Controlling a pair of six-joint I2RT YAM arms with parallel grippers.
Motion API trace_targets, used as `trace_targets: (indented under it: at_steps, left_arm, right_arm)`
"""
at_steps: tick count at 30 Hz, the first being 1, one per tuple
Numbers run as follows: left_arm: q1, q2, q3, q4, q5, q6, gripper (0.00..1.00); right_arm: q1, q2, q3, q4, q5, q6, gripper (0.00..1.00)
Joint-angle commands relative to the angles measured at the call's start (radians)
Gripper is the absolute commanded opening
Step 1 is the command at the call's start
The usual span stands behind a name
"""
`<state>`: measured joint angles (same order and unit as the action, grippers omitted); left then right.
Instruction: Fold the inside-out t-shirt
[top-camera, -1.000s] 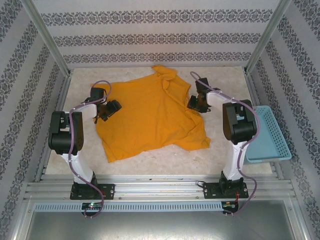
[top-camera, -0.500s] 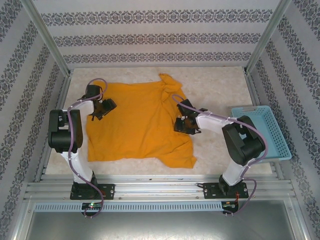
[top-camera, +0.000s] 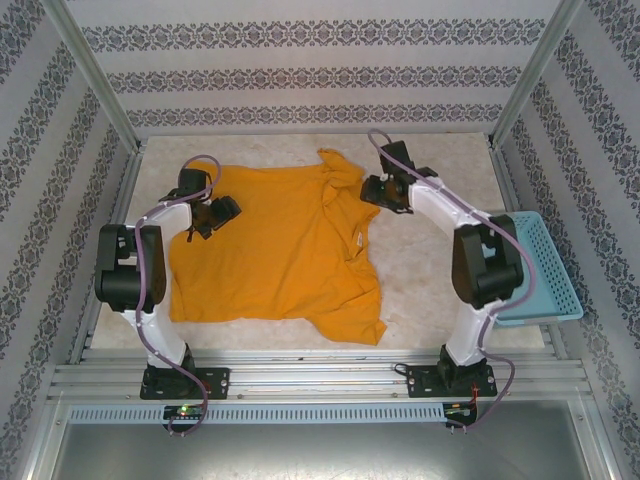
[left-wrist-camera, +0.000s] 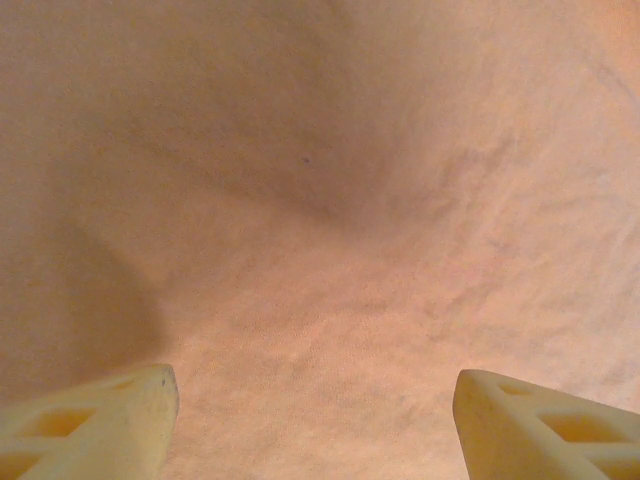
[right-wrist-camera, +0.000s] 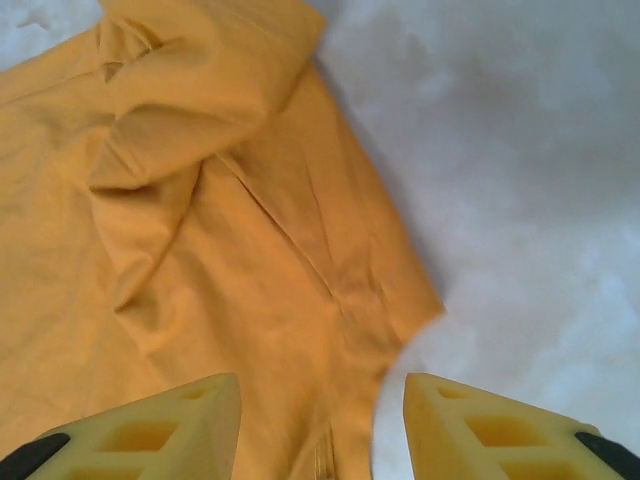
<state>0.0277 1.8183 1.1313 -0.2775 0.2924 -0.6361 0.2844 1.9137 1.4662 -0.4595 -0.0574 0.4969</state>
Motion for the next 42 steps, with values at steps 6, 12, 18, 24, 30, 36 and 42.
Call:
trace_targets:
  at_steps: [6, 12, 18, 24, 30, 36, 42]
  left_arm:
    - [-0.002, 0.042, 0.018, 0.004, 0.017, 0.009, 0.73]
    - [-0.001, 0.06, 0.016, 0.014, 0.015, 0.004, 0.73]
    - [-0.001, 0.074, 0.014, 0.013, 0.004, 0.0, 0.73]
    - [-0.001, 0.084, 0.013, 0.0, -0.017, -0.002, 0.73]
    - [0.0, 0.093, 0.014, -0.017, -0.043, 0.004, 0.73]
    - [0.0, 0.101, 0.016, -0.044, -0.092, 0.017, 0.73]
    - [0.006, 0.103, 0.001, -0.043, -0.105, 0.023, 0.73]
  right_arm:
    - [0.04, 0.2, 0.189, -0.16, 0.101, -0.11, 0.48]
    - [0.058, 0.277, 0.247, -0.203, 0.158, -0.142, 0.47]
    - [0.053, 0.344, 0.315, -0.259, 0.168, -0.142, 0.42]
    - [0.046, 0.363, 0.341, -0.273, 0.179, -0.15, 0.24]
    - [0.03, 0.312, 0.317, -0.263, 0.178, -0.147, 0.02]
    - [-0.015, 0.195, 0.245, -0.244, 0.112, -0.131, 0.0]
    - [-0.123, 0.105, 0.105, -0.167, -0.071, -0.071, 0.0]
